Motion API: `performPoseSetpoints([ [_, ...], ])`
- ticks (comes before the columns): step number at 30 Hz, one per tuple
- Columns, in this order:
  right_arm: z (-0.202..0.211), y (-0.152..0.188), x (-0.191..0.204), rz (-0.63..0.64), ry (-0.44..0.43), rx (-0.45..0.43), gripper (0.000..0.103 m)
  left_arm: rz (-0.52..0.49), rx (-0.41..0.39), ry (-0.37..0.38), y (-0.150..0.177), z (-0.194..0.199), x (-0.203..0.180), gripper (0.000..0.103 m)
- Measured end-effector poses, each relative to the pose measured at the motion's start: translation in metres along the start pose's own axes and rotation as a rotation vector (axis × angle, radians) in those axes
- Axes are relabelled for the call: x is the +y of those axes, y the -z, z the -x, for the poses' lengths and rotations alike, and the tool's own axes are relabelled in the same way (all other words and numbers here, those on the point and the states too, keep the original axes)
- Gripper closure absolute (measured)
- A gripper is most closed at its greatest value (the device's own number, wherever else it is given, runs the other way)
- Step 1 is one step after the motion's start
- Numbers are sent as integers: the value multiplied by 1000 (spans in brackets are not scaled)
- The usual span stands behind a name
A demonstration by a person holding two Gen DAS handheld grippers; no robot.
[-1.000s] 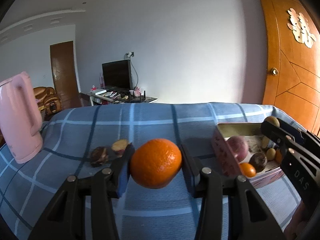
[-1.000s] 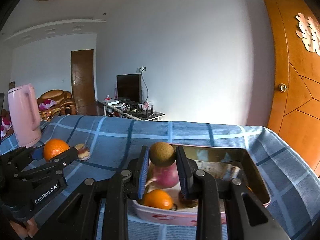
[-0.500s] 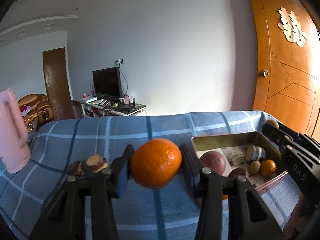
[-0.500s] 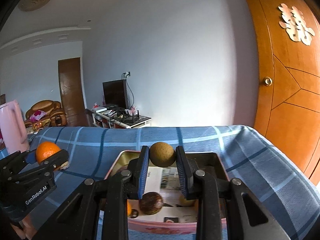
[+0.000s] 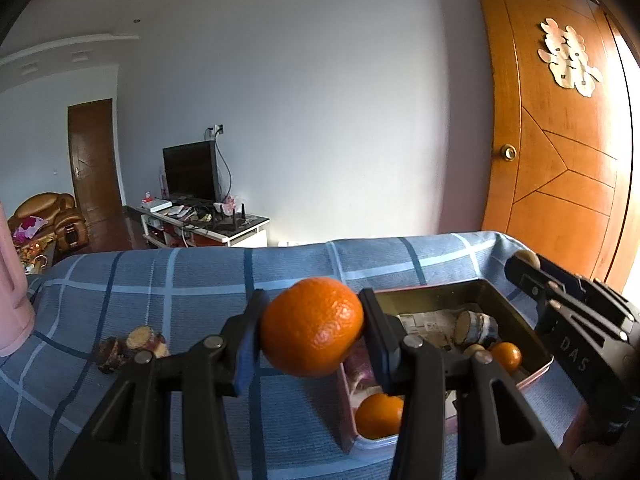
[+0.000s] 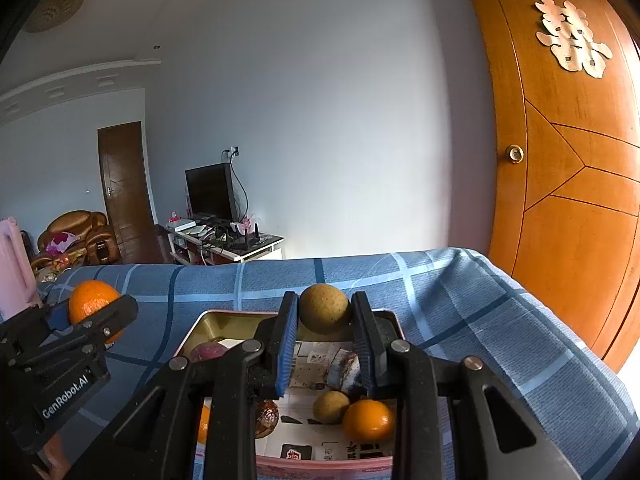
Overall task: Organize fruits
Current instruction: 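Lower both fruits into the pink tin and open both grippers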
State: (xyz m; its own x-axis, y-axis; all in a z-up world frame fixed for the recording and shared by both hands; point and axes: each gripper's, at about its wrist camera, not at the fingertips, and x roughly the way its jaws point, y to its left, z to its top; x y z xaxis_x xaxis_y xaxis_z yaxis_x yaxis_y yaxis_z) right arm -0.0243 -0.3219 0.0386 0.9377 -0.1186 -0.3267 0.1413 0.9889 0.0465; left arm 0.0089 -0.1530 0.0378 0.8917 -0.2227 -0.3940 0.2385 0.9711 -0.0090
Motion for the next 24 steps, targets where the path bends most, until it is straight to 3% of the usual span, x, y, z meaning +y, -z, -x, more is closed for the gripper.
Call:
performPoseSetpoints([
  [9,3,-3,-7,-14,16,-15,74,1,7,7,0,-2,-1,55],
  [17,5,-8,-31,-61,80,-31,74,-1,11,12,-4,-5,-3,55],
  [24,-4,-7,-40,-85,101,-7,74,-10,45,73,-10,-21,-28,55],
])
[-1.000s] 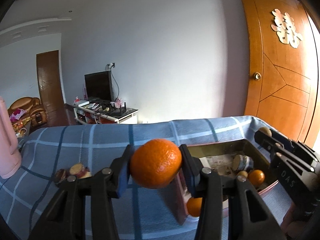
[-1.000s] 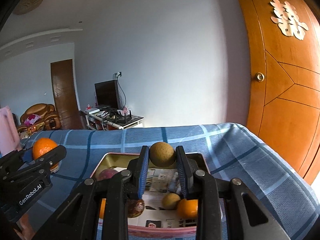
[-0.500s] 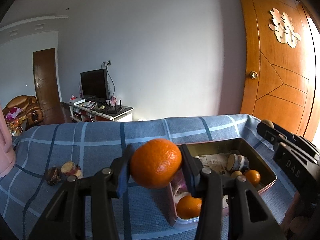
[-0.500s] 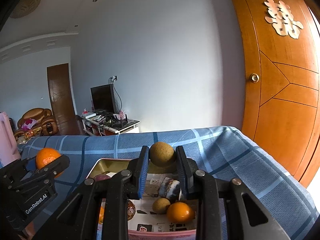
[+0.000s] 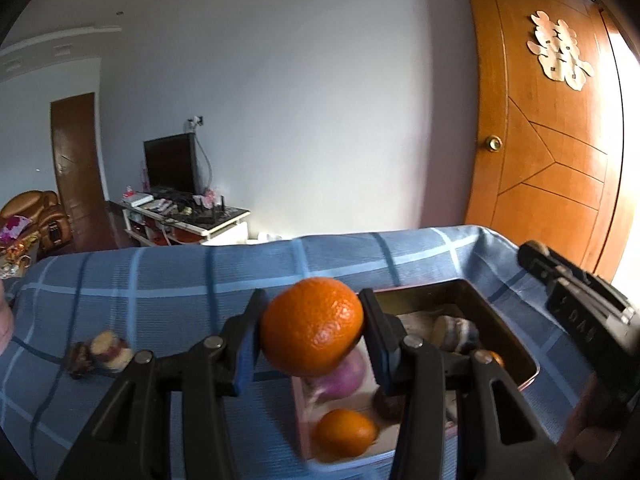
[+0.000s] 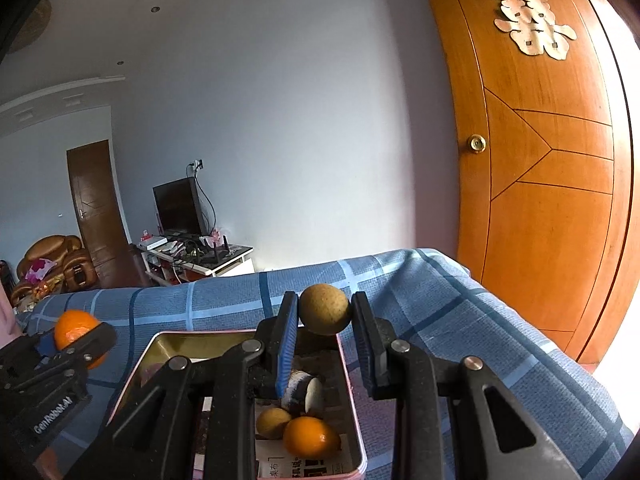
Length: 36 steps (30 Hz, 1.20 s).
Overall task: Organize fruits
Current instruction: 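Lower both fruits into the pink tin and open both grippers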
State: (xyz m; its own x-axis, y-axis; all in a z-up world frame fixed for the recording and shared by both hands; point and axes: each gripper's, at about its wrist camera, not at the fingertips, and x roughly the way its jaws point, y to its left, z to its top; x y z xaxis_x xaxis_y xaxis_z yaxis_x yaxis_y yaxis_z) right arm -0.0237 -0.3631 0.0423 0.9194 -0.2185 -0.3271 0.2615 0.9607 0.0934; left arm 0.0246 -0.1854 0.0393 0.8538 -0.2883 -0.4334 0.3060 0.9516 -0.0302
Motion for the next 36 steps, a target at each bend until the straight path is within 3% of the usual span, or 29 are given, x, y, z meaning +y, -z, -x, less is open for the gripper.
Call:
performPoseSetpoints([
  [8,-17,3,9,28,-13,43,74,-13,40,38,2,-20,-19,55],
  [23,-63,12,28,62,-25,189,74,-26,110,25,6,-48,-19,55],
  [36,-87,22,29,8,-119,341,74,-56,83,-31,9,-48,-19,56],
])
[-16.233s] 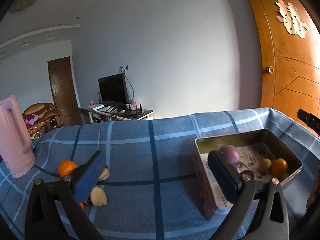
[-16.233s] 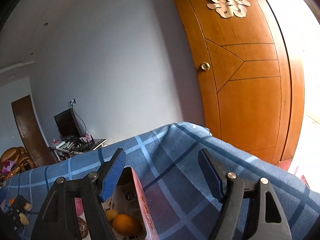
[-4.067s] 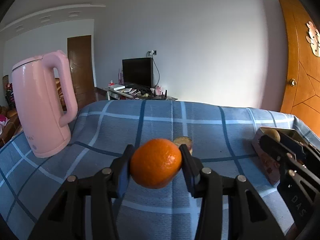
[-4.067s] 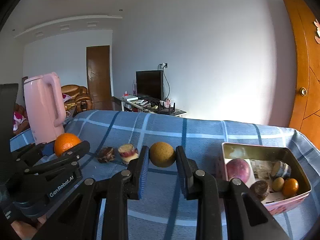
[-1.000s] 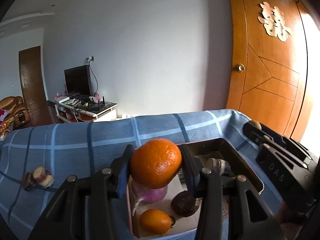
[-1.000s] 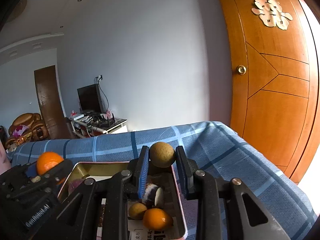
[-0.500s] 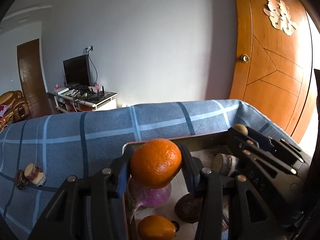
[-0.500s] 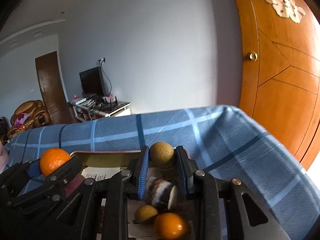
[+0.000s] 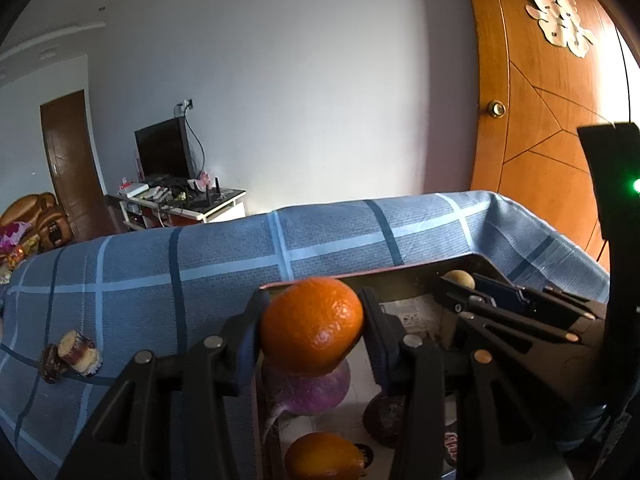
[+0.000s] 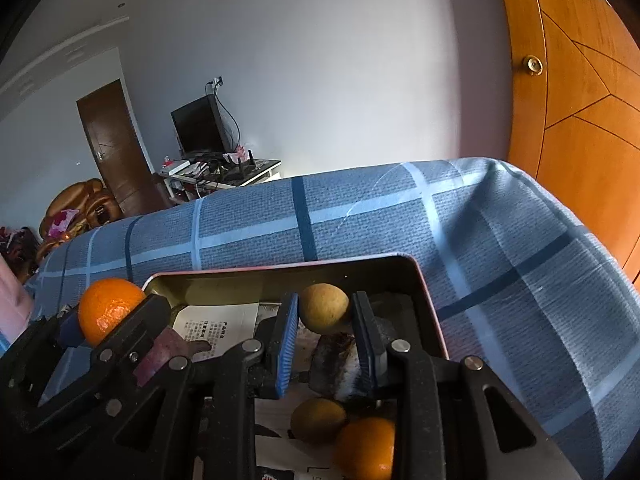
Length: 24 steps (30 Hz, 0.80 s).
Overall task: Organize fruits
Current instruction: 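Lower both fruits into the pink tin and open both grippers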
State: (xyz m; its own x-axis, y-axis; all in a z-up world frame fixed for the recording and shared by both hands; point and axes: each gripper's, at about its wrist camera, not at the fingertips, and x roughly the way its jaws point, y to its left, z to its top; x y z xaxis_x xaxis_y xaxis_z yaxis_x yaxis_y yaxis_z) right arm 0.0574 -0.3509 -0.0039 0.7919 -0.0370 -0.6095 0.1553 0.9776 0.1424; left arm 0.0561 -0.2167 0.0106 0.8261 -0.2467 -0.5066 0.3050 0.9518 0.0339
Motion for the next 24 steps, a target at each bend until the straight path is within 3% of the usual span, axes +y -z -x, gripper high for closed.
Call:
performPoseSetpoints([
  [11,-1,3,2,-9,-84,16,73,21,-8,20,2,6,7,56],
  [14,4,1,-4,-56,-161,3,73,25,-57,39,-1,18,8,54],
  [16,9,0,-10,-98,-212,-16,69,6,-103,25,-3,29,6,45],
  [17,12,0,-14,-125,-230,-33,63,6,-121,17,-5,34,5,40],
  [18,15,-1,-18,-149,-240,-48,59,20,-132,10,-5,39,7,25],
  [19,18,-1,-24,-182,-250,-66,49,37,-135,10,-5,41,10,5],
  [21,26,1,-36,-260,-279,-114,22,78,-139,25,-4,47,17,0],
  [24,38,4,-45,-328,-299,-188,16,57,-152,11,-2,53,18,0],
])
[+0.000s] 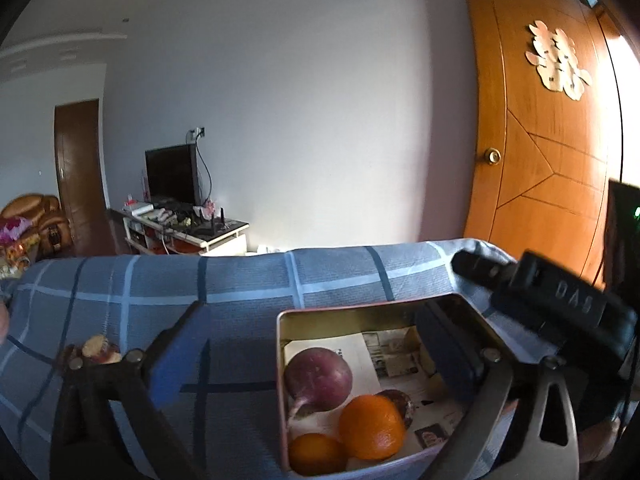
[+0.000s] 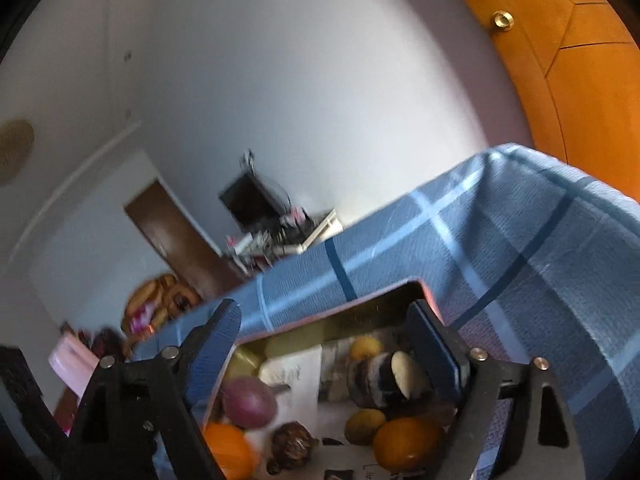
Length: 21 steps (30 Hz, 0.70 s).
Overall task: Organize fruits
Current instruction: 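Lower both fruits into the pink tin and open both grippers, then move both open grippers back toward the remaining fruits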
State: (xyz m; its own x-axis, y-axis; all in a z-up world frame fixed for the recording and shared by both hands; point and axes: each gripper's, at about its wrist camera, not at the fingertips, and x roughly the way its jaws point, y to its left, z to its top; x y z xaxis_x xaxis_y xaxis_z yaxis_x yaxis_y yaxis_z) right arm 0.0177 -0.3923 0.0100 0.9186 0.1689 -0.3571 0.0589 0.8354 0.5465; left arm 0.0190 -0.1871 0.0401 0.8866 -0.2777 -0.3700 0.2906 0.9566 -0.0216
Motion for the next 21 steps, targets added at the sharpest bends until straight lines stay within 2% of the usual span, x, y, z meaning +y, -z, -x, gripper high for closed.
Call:
performPoseSetpoints([
  [3,7,3,9,53,55,-50,16,-19,-23,-33,2,9,2,0],
  [8,11,10,24,151,172,-109,16,2,-13,-78,9,18,19,0],
  [14,48,25,57,363,305,-348,16,-22,-72,-219,15,31,38,0],
  [16,56,31,66,412,337,-401,16,-21,-89,-249,17,35,43,0],
  [18,60,35,73,426,338,-411,16,-10,-104,-267,21,38,50,0],
  [21,64,37,74,411,349,-417,16,-25,-86,-280,27,37,53,0],
])
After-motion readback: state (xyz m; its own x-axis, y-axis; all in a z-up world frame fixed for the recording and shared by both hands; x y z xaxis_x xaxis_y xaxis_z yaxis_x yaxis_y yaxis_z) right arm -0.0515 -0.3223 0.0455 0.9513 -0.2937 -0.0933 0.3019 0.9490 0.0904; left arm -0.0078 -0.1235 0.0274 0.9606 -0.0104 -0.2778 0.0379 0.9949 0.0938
